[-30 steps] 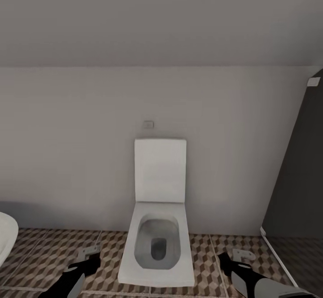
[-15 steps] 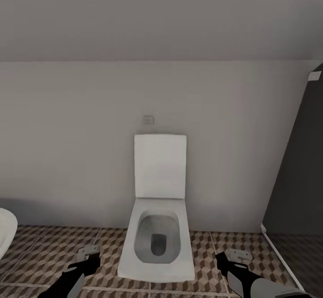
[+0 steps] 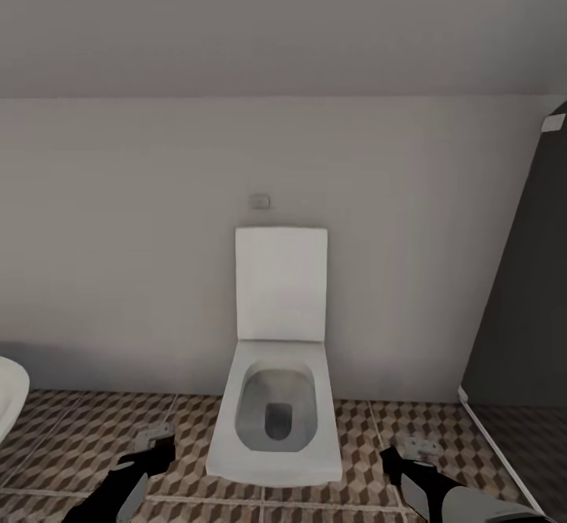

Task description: Take the four mousetraps from the cabinet in the bathroom and place them on the bathroom floor. Make sure all four end up on the same floor surface, and ensure that at least two of them are either under or directly next to the same bathroom sink.

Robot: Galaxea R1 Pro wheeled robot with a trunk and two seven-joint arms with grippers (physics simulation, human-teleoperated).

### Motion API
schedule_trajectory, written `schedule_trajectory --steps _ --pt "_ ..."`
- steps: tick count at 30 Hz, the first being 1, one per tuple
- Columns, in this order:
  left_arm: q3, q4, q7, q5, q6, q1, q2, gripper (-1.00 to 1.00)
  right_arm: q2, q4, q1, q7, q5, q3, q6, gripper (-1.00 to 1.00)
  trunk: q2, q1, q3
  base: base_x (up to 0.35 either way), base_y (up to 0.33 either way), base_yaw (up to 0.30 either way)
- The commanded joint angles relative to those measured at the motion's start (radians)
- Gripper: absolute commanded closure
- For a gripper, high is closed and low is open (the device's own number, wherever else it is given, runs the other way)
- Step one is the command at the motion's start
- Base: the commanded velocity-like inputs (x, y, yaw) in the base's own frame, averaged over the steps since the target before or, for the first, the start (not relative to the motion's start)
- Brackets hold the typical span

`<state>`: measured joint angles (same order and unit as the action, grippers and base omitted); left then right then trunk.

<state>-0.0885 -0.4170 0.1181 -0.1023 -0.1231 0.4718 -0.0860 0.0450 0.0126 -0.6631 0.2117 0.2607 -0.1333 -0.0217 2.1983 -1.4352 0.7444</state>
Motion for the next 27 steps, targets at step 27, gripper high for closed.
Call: schedule_trajectory --steps 27 --pt "0.011 -0.239 0.003 -0.005 -0.247 0.001 0.004 1.00 0.008 -0.284 -0.001 0.006 0.006 -0.006 -0.307 1.00 0.190 -0.103 0.086 0.000 0.000 0.000"
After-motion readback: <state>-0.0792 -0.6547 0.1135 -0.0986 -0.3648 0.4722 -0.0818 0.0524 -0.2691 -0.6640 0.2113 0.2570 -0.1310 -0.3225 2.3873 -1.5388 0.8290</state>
